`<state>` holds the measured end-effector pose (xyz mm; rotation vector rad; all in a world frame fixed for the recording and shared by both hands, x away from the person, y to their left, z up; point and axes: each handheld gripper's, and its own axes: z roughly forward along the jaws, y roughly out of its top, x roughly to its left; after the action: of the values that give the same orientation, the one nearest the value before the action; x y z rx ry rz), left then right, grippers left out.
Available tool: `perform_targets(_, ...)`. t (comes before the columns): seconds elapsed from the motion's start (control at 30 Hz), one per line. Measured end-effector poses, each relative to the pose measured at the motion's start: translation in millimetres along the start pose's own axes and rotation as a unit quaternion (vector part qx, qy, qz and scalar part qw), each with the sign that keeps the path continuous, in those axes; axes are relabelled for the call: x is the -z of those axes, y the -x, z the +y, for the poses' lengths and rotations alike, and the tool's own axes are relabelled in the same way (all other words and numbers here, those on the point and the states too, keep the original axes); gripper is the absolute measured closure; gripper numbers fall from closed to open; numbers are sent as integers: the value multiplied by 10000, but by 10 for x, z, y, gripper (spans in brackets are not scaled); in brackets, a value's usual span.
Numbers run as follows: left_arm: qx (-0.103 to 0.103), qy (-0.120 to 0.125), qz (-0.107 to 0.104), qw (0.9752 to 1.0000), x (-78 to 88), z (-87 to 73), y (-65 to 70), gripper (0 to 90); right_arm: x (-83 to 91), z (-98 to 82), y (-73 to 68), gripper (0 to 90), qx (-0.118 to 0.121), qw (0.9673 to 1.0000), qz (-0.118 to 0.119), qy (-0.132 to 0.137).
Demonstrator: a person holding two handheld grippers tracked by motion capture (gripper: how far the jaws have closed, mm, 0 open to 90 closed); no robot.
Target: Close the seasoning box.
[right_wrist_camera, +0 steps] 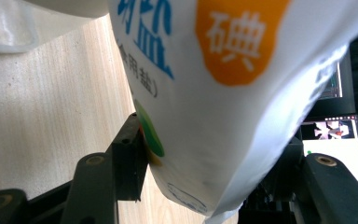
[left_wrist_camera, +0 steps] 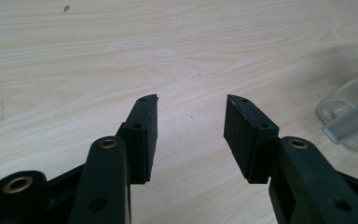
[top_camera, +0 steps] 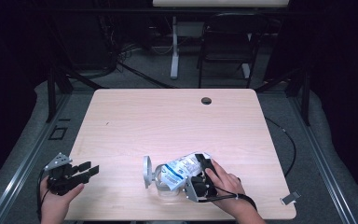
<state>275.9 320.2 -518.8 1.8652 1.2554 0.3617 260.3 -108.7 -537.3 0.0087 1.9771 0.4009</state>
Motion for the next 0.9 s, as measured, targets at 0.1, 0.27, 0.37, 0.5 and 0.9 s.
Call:
perform_targets(0.1,17,7,4,10000,3,-2,-2,551,7,3,1,436,50,10000,-41,1)
perform_targets(0.27,16,-4,10,10000,6,-2,-8,551,12,16,9,438,122,9999,-68,-46)
perform_targets(0.37,18,1,9,10000,5,-1,-7,552,28,29,24,439,254,9995,-123,-160)
perform_targets(0.5,18,0,7,10000,8,-1,-10,551,25,38,35,442,245,9996,-105,-102)
perform_targets(0.9,22,23,6,10000,10,-1,-13,552,23,57,51,444,504,9984,-218,-133)
